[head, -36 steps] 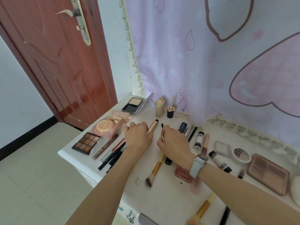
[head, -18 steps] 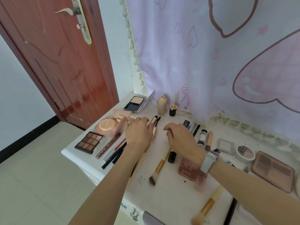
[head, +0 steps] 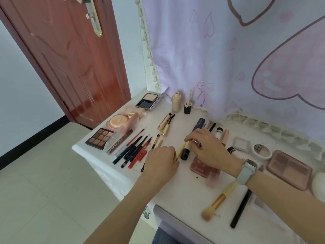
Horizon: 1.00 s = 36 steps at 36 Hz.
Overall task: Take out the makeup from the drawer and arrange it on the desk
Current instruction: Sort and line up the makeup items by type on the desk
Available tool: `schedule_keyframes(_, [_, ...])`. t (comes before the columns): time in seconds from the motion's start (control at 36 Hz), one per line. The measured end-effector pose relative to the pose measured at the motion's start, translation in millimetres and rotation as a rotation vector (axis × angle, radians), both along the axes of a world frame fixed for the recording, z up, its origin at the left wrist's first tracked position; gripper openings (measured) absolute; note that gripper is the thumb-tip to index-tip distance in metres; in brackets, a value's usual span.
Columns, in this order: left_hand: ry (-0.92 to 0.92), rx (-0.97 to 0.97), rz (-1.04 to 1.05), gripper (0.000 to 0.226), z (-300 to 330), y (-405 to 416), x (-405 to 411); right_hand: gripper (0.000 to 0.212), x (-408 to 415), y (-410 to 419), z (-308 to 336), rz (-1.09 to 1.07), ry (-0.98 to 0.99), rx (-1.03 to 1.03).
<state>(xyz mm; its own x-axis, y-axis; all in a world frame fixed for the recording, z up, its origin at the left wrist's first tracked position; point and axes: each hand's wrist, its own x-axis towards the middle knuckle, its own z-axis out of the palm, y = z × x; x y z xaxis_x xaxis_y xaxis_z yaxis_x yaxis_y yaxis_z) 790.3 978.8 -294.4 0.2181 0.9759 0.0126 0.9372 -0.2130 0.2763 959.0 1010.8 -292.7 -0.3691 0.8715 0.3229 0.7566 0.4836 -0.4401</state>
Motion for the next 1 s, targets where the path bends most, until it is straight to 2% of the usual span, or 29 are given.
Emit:
schedule_keyframes(0.14, [0.015, 0.031, 0.068, 0.022, 1.8, -1.0, -2.4, 0.024, 0.4, -3.5, 1.4, 0.001, 0.057, 0.025])
schedule_keyframes(0.22, [-0.031, 0.11, 0.081, 0.021, 9.6, -3.7, -13.1, 0.028, -0.6, -3.9, 6.6, -0.025, 0.157, -0.003])
schedule_keyframes(0.31, [-0.142, 0.247, 0.056, 0.017, 19.7, -6.8, -25.0, 0.031, -6.1, -1.0, 20.1, -0.068, 0.339, -0.149])
schedule_keyframes(0.36, [-0.22, 0.342, 0.024, 0.014, 28.3, -9.4, -29.7, 0.027, -10.0, 0.2, 34.2, -0.064, 0.51, -0.316])
schedule_keyframes(0.44, [-0.293, 0.438, -0.012, 0.009, 38.8, -11.0, -30.7, 0.014, -12.7, -5.7, 52.2, 0.097, 0.787, -0.472])
schedule_keyframes(0.56, [-0.389, 0.481, -0.043, 0.017, 41.0, -9.1, -25.0, 0.015, -20.8, -18.4, 68.7, 0.207, 0.872, -0.333])
schedule_keyframes(0.61, [-0.426, 0.452, -0.019, 0.034, 37.5, -7.6, -24.4, 0.018, -22.6, -21.9, 74.8, 0.157, 0.832, -0.155])
schedule_keyframes(0.67, [-0.444, 0.445, 0.02, 0.046, 32.1, -8.6, -27.8, 0.016, -21.5, -25.7, 77.5, 0.11, 0.673, 0.07])
schedule_keyframes(0.81, [-0.474, 0.432, 0.184, 0.031, 1.3, -32.7, -47.3, 0.012, -24.8, -42.6, 51.0, 0.173, -0.003, 0.475])
schedule_keyframes(0.89, [-0.453, 0.429, 0.234, 0.025, -18.2, -53.4, -60.0, 0.024, -36.2, -54.6, 24.3, 0.195, -0.29, 0.5])
schedule_keyframes(0.94, [-0.406, 0.443, 0.254, 0.025, -25.6, -63.5, -66.8, 0.033, -45.5, -60.0, 8.8, 0.205, -0.372, 0.491])
schedule_keyframes(1.0, [-0.369, 0.426, 0.271, 0.027, -30.5, -70.3, -71.8, 0.03, -56.4, -62.6, -2.1, 0.206, -0.39, 0.458])
